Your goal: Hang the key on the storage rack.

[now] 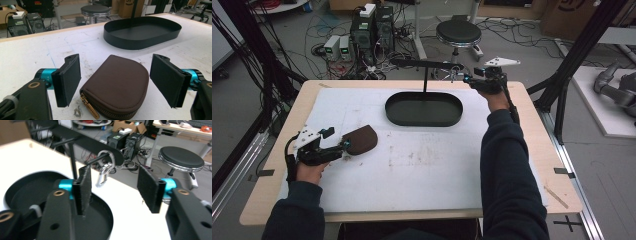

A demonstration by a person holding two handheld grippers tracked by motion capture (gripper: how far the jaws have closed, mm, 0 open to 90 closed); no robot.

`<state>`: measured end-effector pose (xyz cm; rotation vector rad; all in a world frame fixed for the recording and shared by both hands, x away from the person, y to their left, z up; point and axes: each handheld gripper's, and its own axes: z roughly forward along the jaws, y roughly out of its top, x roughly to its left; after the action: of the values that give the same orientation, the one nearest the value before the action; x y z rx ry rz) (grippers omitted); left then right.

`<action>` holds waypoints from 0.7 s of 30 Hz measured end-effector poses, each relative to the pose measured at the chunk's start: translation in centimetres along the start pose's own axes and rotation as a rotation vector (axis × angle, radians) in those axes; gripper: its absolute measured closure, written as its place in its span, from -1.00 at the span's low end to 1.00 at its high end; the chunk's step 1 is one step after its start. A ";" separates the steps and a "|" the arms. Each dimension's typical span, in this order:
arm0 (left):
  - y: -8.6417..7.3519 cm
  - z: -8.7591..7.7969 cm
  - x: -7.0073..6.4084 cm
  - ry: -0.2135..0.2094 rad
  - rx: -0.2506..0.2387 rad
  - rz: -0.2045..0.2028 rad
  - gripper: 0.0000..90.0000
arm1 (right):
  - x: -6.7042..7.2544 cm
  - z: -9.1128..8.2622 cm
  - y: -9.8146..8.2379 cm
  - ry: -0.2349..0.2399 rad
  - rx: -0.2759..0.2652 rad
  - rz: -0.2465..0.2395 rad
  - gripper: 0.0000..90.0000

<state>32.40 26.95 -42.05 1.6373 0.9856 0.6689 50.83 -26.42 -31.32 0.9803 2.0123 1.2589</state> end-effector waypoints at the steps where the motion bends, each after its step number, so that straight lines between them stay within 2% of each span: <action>1: 0.0 0.0 0.0 0.003 -0.002 -0.003 -0.45 | 0.1 -0.7 -0.1 0.011 0.008 -0.020 -0.02; 2: 0.0 -0.1 0.0 0.003 -0.004 -0.005 -0.45 | 0.3 -1.4 -0.2 0.008 0.006 -0.045 -0.11; 3: 0.0 -0.1 0.0 0.002 -0.004 -0.003 -0.45 | 0.4 -2.1 -0.2 0.015 0.026 -0.050 -0.17; 6: 0.0 -0.1 0.0 0.001 -0.005 -0.004 -0.45 | 1.0 -4.0 -0.4 0.030 0.079 -0.095 -0.24; 9: 0.0 0.0 -0.1 -0.001 -0.007 -0.003 -0.45 | 1.8 -6.0 -1.4 0.023 0.056 -0.149 -0.36; 11: 0.0 0.1 0.0 -0.002 -0.008 -0.007 -0.45 | 2.2 -7.0 -2.3 0.013 0.074 -0.137 -0.50; 15: 0.0 0.2 0.0 -0.007 -0.022 -0.030 -0.48 | 3.2 -8.7 -4.4 0.025 0.093 -0.127 -0.52; 18: 0.1 0.1 0.1 0.013 -0.043 -0.063 -0.57 | 4.0 -9.2 -6.1 0.040 0.098 -0.124 -0.53; 21: 0.2 -0.2 0.4 0.015 -0.066 -0.082 -0.59 | 4.5 -9.0 -7.6 0.077 0.100 -0.105 -0.53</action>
<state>32.46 27.34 -41.85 1.5279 1.0253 0.6524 39.18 -29.40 -35.02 0.8719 2.1742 1.1661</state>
